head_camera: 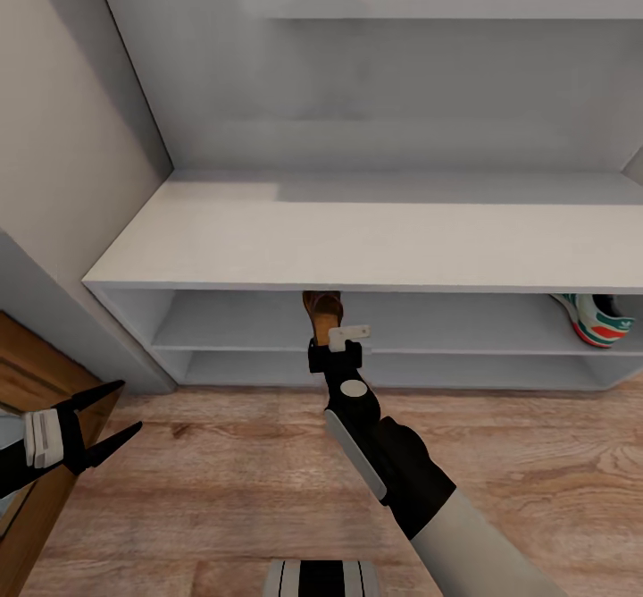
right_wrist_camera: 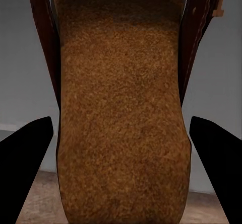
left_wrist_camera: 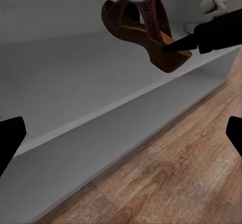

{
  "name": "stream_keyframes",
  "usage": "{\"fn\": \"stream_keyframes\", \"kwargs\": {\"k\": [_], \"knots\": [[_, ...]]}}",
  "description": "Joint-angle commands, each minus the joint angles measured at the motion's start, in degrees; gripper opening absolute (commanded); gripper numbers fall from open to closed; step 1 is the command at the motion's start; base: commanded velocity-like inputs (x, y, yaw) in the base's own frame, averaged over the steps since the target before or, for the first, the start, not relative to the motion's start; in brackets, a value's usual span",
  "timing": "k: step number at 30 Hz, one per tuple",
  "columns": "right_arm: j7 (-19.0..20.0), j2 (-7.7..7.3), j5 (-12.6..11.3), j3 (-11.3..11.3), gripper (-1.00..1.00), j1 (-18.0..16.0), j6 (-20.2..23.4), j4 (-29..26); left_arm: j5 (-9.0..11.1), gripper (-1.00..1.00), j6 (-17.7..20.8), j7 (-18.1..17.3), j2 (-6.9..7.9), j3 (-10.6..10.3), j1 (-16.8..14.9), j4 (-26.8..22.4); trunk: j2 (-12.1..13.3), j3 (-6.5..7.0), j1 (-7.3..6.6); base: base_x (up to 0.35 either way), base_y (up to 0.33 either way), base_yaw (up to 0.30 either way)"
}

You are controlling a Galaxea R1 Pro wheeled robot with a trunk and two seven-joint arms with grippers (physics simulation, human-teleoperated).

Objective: Pick up the two gym shoes and the two sandals from the corridor floor and place them onto the hallstand (shoe rack) in the corridor, making sure they are on the rack and not on the floor. Arrange them so the two gym shoes are next to each other and the two sandals are next to each other.

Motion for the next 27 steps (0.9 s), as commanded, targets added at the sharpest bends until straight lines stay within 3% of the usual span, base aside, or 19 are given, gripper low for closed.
{"fn": "stream_keyframes", "kwargs": {"k": [1,27], "knots": [[-0.4,0.0,-0.3,0.1,-1.0,0.0,0.2,-0.1,0.1,1.0,-0.1,-0.2,0.0,0.0,0.0,0.0,0.0,-0.04,0.02,0.196,0.0,0.0],[-0.4,0.0,-0.3,0.1,-1.0,0.0,0.2,0.2,0.1,1.0,-0.1,-0.1,-0.01,0.0,0.0,0.0,0.0,-0.04,0.02,0.018,0.0,0.0]]}}
